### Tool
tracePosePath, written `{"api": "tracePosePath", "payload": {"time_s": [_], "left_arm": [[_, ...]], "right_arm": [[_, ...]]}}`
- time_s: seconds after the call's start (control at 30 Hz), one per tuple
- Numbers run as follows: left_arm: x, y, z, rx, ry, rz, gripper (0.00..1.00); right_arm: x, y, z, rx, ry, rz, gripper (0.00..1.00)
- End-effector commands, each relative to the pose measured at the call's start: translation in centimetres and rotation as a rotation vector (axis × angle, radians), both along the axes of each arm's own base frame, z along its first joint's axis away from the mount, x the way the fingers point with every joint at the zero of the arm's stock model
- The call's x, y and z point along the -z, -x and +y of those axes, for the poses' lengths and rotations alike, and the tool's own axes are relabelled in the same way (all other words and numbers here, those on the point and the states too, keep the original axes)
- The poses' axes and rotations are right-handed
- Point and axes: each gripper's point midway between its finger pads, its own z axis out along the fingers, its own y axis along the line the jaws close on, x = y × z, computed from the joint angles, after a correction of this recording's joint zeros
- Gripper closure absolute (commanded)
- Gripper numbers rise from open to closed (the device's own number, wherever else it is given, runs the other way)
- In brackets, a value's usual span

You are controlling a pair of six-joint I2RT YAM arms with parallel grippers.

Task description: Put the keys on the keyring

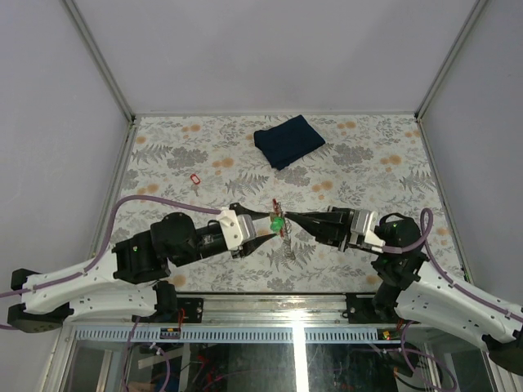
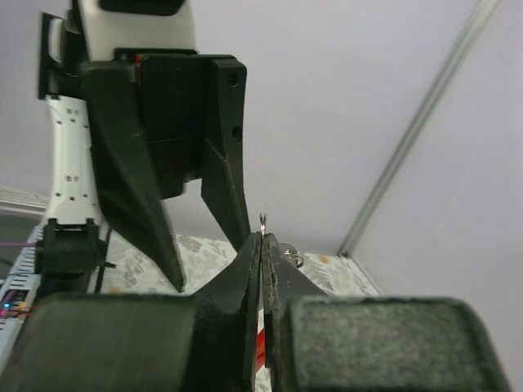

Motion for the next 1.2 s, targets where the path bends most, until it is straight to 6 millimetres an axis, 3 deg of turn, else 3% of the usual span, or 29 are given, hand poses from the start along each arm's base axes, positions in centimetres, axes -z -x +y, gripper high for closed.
{"api": "tracePosePath", "payload": {"time_s": [0.0,0.07,0.1,0.17,0.23,0.33,0.47,0.57,0.8,0.97,1.17], "left_arm": [[1.1,-1.2,1.1,-0.102,0.028,0.046,0.46],[2.7,-2.0,1.3,-0.165,0.038,0.087,0.32],[3.6,-2.4,1.4,-0.195,0.038,0.1,0.28],[5.9,-3.3,1.3,-0.246,0.019,0.134,0.25],[7.6,-4.2,1.1,-0.28,0.015,0.194,0.22],[9.0,-7.6,1.9,-0.368,0.062,0.336,0.2],[9.8,-13.4,5.4,-0.549,0.185,0.525,0.16],[10.7,-15.4,6.9,-0.626,0.19,0.596,0.13],[12.2,-16.8,8.1,-0.735,0.14,0.662,0.06],[12.4,-16.7,9.6,-0.807,0.179,0.664,0.04],[11.9,-16.1,10.7,-0.856,0.193,0.689,0.0]], "right_arm": [[-2.2,-2.3,-1.5,0.175,0.027,-0.006,1.0],[-1.2,-4.8,-2.2,0.306,0.139,0.087,1.0],[0.2,-6.2,-2.6,0.38,0.214,0.155,1.0],[2.7,-8.6,-4.2,0.542,0.319,0.248,1.0],[5.0,-9.7,-5.5,0.641,0.389,0.321,1.0],[8.2,-10.3,-6.9,0.722,0.457,0.396,1.0],[11.8,-10.2,-8.6,0.79,0.595,0.462,1.0],[14.3,-9.8,-9.0,0.794,0.74,0.495,1.0],[20.0,-10.3,-7.9,0.779,0.942,0.524,1.0],[22.5,-11.0,-6.3,0.743,1.016,0.524,1.0],[24.1,-12.9,-5.4,0.732,1.001,0.539,1.0]]}}
